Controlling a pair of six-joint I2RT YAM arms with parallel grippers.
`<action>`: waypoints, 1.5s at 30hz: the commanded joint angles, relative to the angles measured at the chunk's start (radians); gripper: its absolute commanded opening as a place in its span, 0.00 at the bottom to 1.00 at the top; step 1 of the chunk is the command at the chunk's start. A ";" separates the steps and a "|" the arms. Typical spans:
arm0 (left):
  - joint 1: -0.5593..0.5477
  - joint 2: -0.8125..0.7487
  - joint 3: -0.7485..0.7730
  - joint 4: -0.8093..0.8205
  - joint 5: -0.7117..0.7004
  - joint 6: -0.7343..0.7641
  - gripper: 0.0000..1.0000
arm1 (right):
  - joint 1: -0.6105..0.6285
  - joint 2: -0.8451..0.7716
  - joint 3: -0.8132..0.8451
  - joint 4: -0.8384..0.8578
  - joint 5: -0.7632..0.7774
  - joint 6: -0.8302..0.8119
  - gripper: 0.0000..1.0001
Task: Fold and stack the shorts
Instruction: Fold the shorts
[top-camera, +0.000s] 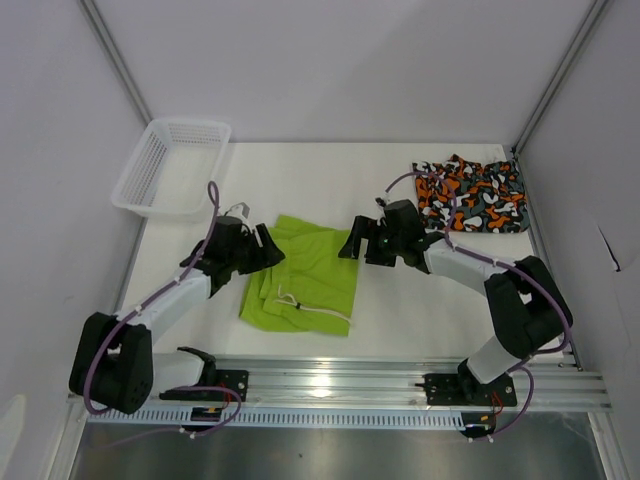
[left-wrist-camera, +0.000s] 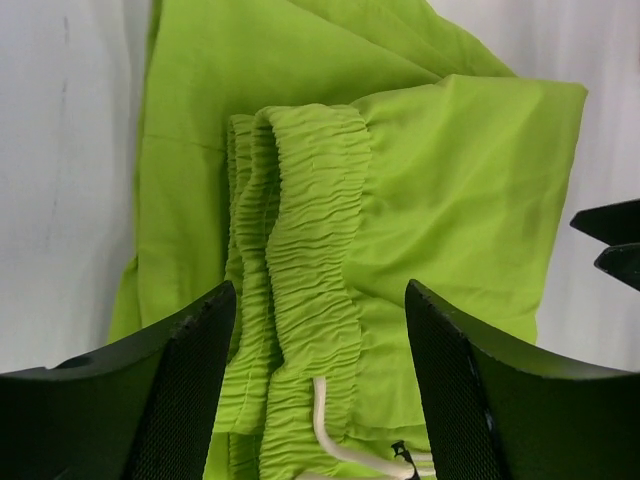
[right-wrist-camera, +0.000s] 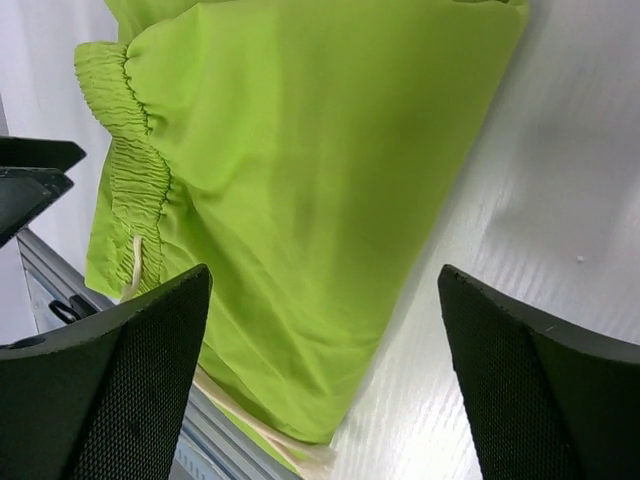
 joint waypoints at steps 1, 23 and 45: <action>-0.015 0.071 0.059 0.044 -0.016 0.009 0.72 | -0.014 0.043 -0.017 0.096 -0.064 -0.015 0.96; -0.014 0.455 0.312 -0.031 -0.103 0.098 0.28 | 0.029 0.115 -0.166 0.372 -0.171 0.091 0.16; -0.193 0.440 0.524 -0.109 -0.077 0.250 0.60 | 0.345 -0.295 -0.068 -0.326 0.202 -0.027 1.00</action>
